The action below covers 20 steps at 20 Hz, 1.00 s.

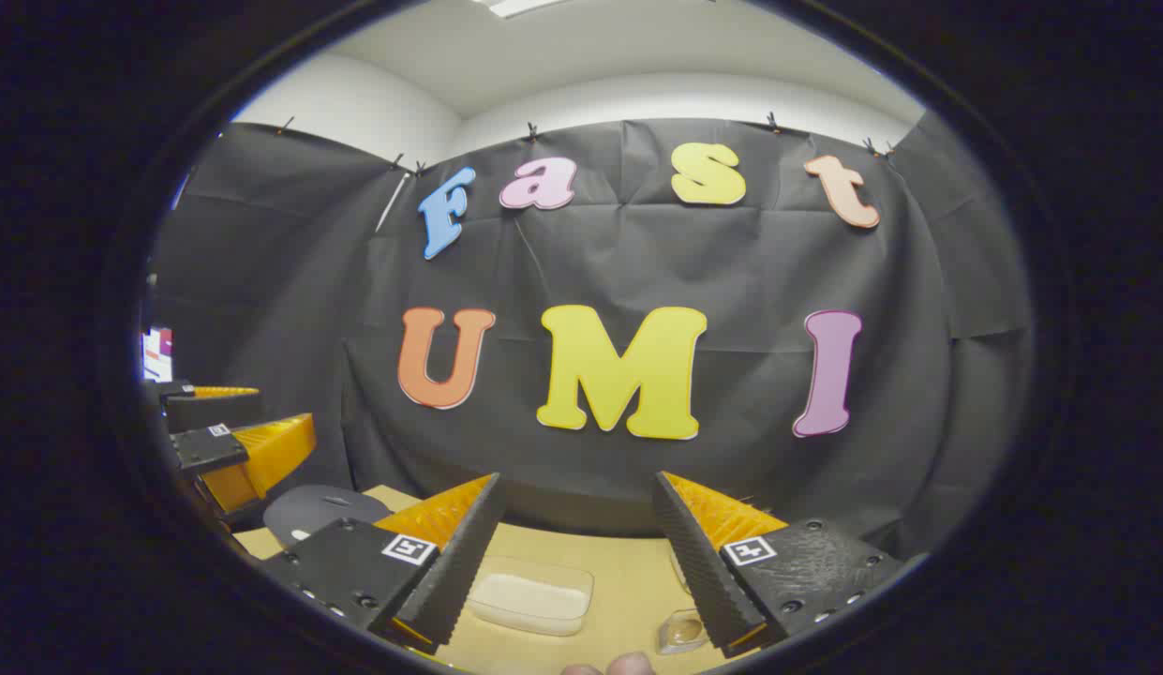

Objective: Close the left gripper, press the button to open the rice cooker; take a wooden spoon from the chopstick holder with the right hand, scoop a spoonful of rice and pour it into the rice cooker, then put the wooden spoon back into the chopstick holder.

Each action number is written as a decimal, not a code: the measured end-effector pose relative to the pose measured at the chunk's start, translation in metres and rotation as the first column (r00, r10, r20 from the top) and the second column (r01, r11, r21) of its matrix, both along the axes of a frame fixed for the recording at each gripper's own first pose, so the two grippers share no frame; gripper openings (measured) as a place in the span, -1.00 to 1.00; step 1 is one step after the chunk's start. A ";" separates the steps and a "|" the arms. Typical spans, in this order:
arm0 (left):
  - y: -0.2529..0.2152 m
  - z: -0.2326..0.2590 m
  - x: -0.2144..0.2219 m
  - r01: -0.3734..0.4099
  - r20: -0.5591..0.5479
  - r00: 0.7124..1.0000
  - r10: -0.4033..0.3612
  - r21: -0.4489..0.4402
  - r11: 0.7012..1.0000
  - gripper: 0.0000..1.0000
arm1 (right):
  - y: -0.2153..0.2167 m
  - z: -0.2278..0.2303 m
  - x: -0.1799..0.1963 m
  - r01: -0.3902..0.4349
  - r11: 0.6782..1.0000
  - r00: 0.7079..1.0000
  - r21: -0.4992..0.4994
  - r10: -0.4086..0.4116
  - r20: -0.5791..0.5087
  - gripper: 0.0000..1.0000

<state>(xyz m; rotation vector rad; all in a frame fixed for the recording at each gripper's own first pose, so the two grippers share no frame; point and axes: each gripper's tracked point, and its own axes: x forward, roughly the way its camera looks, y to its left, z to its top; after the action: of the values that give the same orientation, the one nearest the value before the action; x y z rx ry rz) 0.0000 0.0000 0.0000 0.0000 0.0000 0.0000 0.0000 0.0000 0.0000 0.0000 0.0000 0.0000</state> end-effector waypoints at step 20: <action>0.004 -0.018 0.003 -0.051 -0.087 0.995 0.051 0.002 0.999 0.96 | -0.020 -0.014 0.008 0.024 0.997 0.999 0.071 -0.021 -0.038 0.90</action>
<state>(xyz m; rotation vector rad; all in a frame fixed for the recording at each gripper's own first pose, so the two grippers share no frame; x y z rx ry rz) 0.0028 0.0044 -0.0176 -0.0005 0.0874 0.0514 0.0077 -0.0199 -0.0142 0.0718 0.0372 -0.0225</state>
